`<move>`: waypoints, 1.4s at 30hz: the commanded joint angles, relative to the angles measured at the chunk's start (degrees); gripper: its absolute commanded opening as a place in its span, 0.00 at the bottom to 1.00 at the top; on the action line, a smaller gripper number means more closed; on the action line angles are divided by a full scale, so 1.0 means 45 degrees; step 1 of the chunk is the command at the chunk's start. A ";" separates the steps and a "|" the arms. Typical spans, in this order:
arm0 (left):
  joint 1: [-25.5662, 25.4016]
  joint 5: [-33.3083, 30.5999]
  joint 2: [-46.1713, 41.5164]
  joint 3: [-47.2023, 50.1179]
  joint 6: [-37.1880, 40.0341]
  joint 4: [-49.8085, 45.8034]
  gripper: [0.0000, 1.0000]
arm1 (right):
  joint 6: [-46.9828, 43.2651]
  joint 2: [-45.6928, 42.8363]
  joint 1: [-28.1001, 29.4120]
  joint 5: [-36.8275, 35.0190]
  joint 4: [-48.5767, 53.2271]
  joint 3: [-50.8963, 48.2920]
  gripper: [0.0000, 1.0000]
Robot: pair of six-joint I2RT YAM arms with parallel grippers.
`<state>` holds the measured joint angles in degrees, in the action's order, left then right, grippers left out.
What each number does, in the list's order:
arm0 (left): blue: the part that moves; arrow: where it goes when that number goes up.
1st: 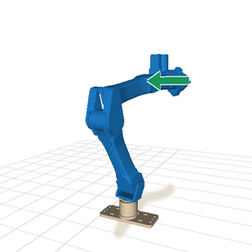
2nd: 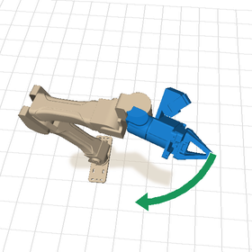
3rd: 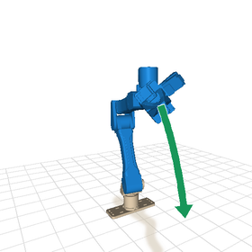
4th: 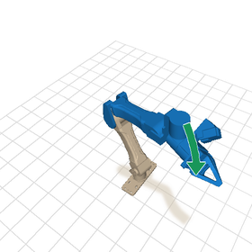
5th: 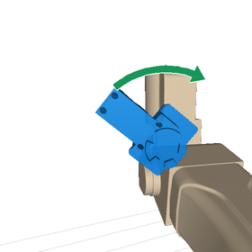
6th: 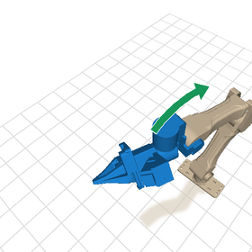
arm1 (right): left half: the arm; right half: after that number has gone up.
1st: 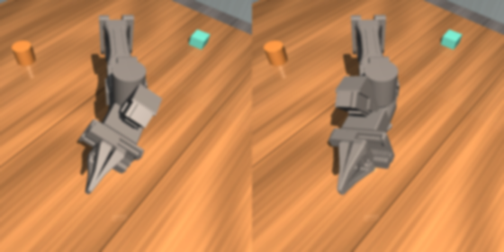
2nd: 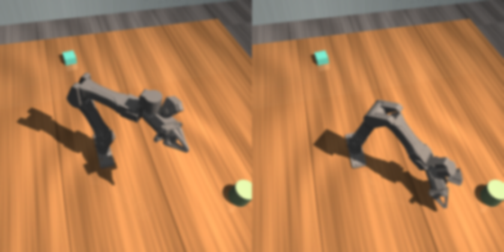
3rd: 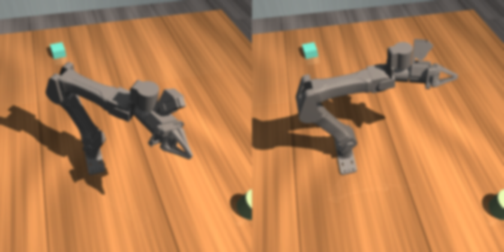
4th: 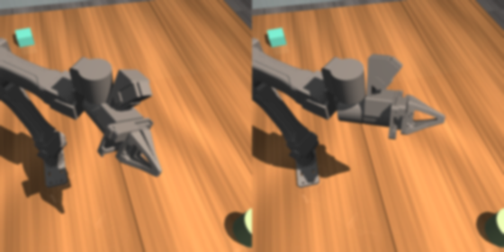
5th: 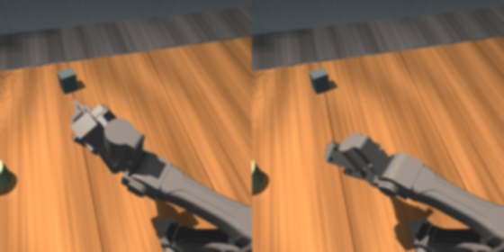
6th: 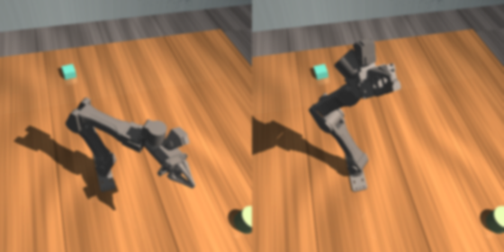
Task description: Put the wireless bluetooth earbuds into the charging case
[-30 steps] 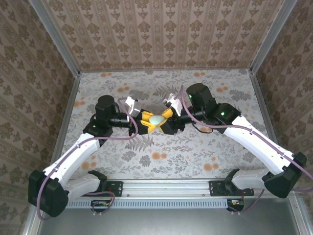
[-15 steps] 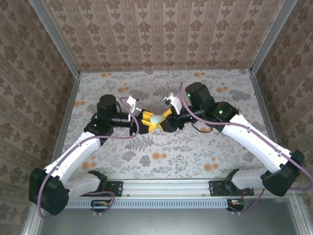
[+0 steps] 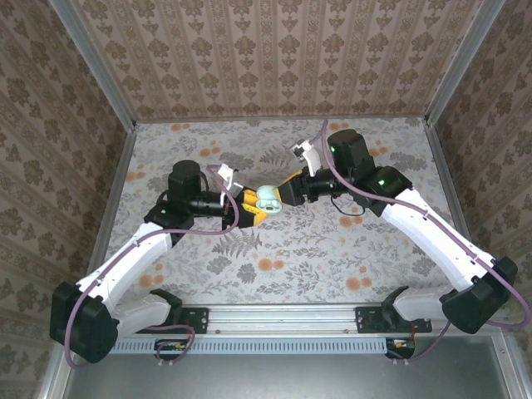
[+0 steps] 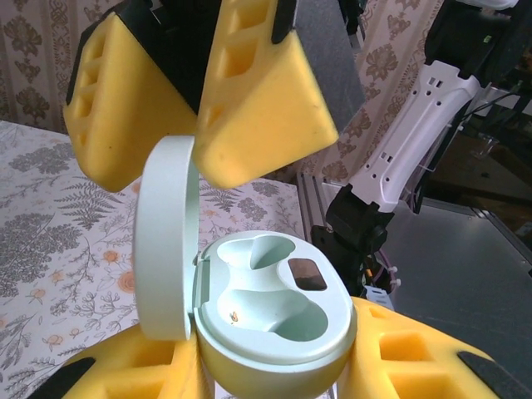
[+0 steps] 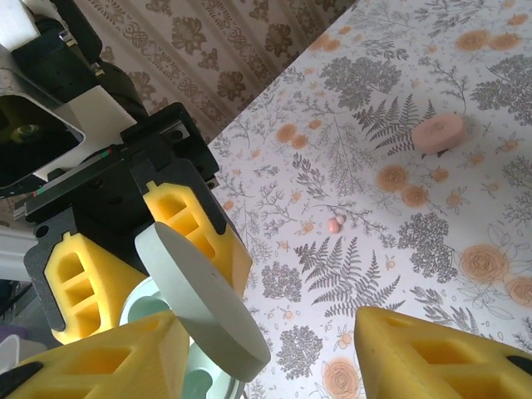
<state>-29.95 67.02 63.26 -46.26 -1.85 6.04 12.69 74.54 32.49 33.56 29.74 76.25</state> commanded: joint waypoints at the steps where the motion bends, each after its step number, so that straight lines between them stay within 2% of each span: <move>1: 0.0059 0.0058 -0.0167 -0.0211 0.0201 0.0270 0.02 | 0.0663 -0.0031 -0.0228 -0.0223 -0.0385 -0.0084 0.57; 7: 0.0460 -0.0563 -0.0153 0.0160 -0.0494 0.0881 0.02 | 0.0928 -0.0526 -0.0228 0.0430 -0.0949 -0.0673 0.60; 17: 0.0724 -0.1161 -0.0094 0.0455 -0.1004 0.1206 0.02 | 0.1197 -0.0799 -0.0228 0.0345 -0.0773 -0.0850 0.61; 35: 0.0758 0.0056 0.0081 0.0426 -0.1757 0.2010 0.02 | -0.0398 0.0218 0.0667 0.1150 -0.0505 -0.0446 0.65; 42: 0.0720 0.0320 0.0101 0.0361 -0.1645 0.1967 0.02 | -0.0106 0.0666 0.0549 0.0075 -0.0328 0.0169 0.64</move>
<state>-26.57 65.21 63.77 -44.25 -9.04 13.30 12.14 76.90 35.29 36.53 27.70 74.28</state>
